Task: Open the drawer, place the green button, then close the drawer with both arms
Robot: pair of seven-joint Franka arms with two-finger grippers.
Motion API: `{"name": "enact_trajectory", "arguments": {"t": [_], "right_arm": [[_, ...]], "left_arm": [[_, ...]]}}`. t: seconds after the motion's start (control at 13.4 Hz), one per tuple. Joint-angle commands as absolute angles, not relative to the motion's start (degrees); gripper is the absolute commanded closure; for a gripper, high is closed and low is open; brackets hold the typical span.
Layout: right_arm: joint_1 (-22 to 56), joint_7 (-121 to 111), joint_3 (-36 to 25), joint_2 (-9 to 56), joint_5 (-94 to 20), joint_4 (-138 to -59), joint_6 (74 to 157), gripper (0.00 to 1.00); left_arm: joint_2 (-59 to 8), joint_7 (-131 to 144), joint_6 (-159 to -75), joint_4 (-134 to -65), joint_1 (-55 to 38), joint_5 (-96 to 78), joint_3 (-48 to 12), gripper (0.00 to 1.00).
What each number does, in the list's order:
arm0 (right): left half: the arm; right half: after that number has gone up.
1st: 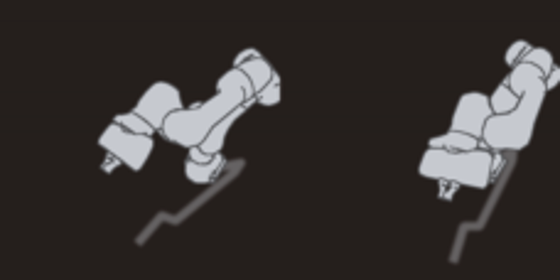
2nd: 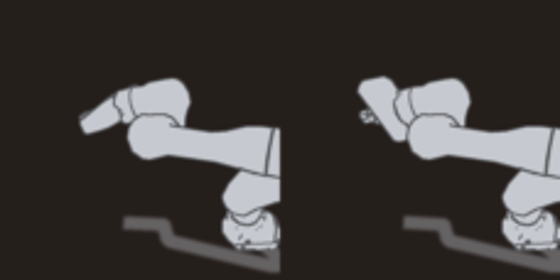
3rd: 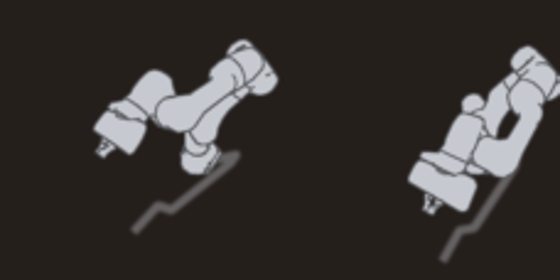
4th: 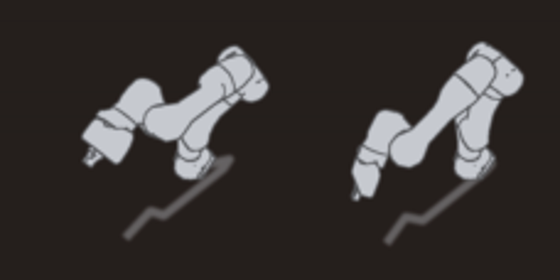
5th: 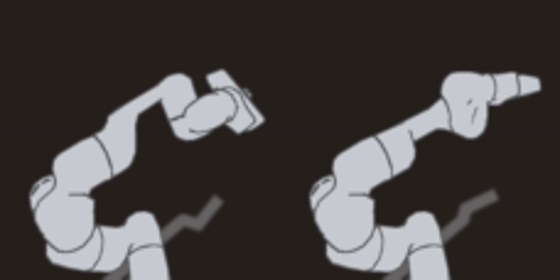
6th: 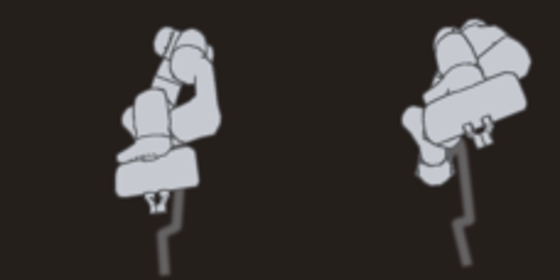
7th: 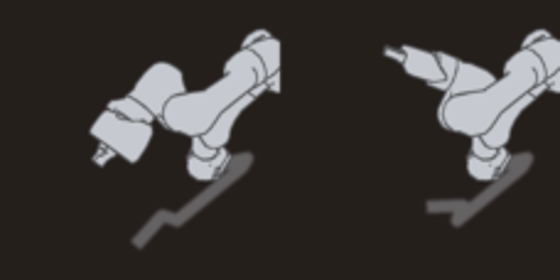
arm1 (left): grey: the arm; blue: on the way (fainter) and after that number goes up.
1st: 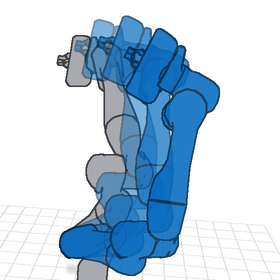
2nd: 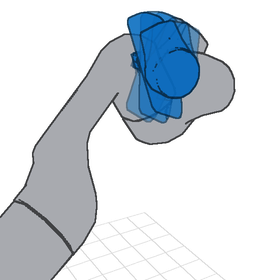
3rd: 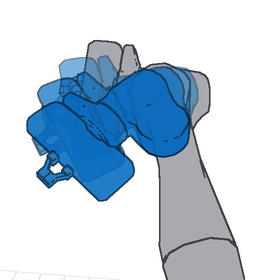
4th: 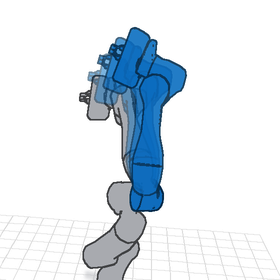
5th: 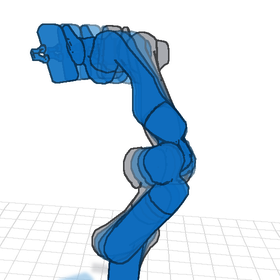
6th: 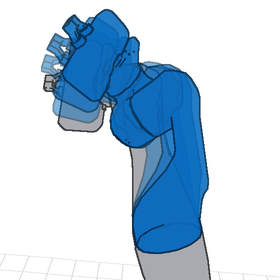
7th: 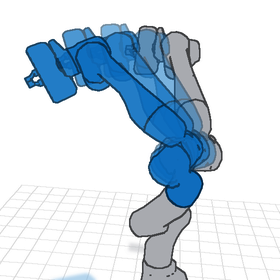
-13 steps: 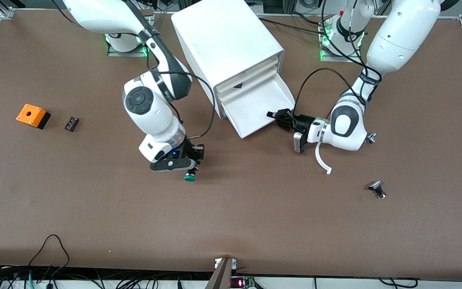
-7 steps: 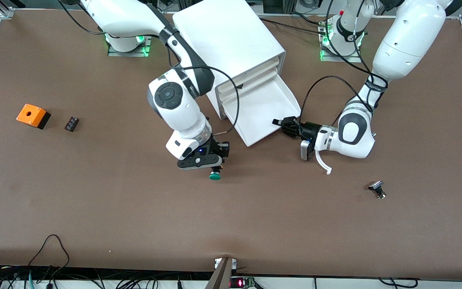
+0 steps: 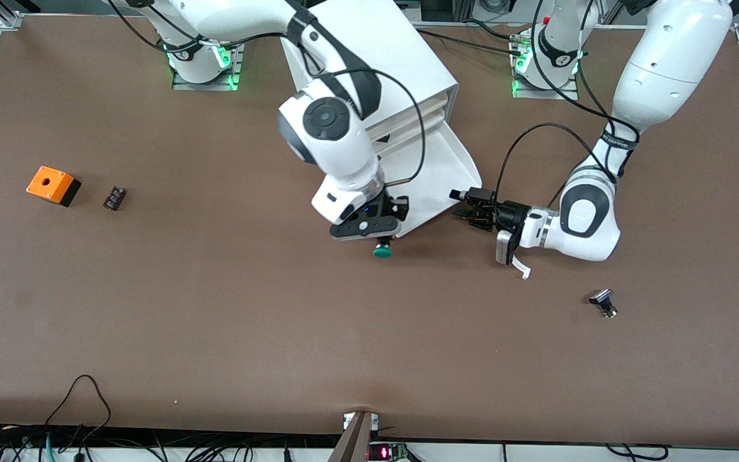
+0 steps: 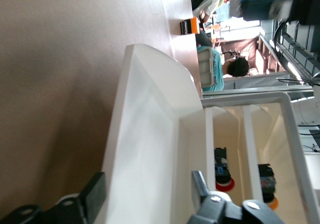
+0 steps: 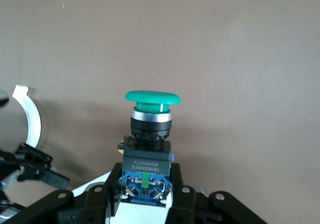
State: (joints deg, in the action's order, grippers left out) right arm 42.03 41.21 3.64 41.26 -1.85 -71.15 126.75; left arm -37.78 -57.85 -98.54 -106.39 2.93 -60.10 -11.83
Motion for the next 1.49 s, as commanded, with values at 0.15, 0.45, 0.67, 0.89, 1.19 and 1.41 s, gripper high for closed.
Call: {"name": "enact_trajectory", "arguments": {"t": [0.15,0.45,0.67,0.89,1.19,1.41], "right_arm": [[48.7,51.0,2.7,45.0,1.5,-68.3,125.2,1.00],[51.1,51.8,3.0,47.2,1.2,-68.3,124.2,1.00],[52.6,55.7,3.3,48.2,0.9,-68.4,124.2,0.80],[53.4,57.0,3.3,48.3,1.1,-68.4,123.1,0.25],[52.4,56.1,2.6,47.9,1.0,-62.4,116.5,0.00],[48.2,55.2,2.5,46.9,1.4,-59.7,113.6,0.00]], "left_arm": [[-35.7,-40.8,-86.7,-93.4,4.0,-42.9,-11.3,0.01],[-35.5,-25.2,-77.2,-81.0,4.2,-30.1,-11.4,0.01],[-33.9,-12.5,-76.9,-77.0,1.8,-18.4,-12.7,0.01],[-33.7,-7.4,-77.3,-76.8,-1.1,-11.2,-12.7,0.01],[-35.3,-8.2,-77.4,-73.5,-1.8,-6.3,-11.9,0.01],[-38.6,-8.4,-80.0,-69.1,-1.8,-3.1,-11.8,0.01]]}}
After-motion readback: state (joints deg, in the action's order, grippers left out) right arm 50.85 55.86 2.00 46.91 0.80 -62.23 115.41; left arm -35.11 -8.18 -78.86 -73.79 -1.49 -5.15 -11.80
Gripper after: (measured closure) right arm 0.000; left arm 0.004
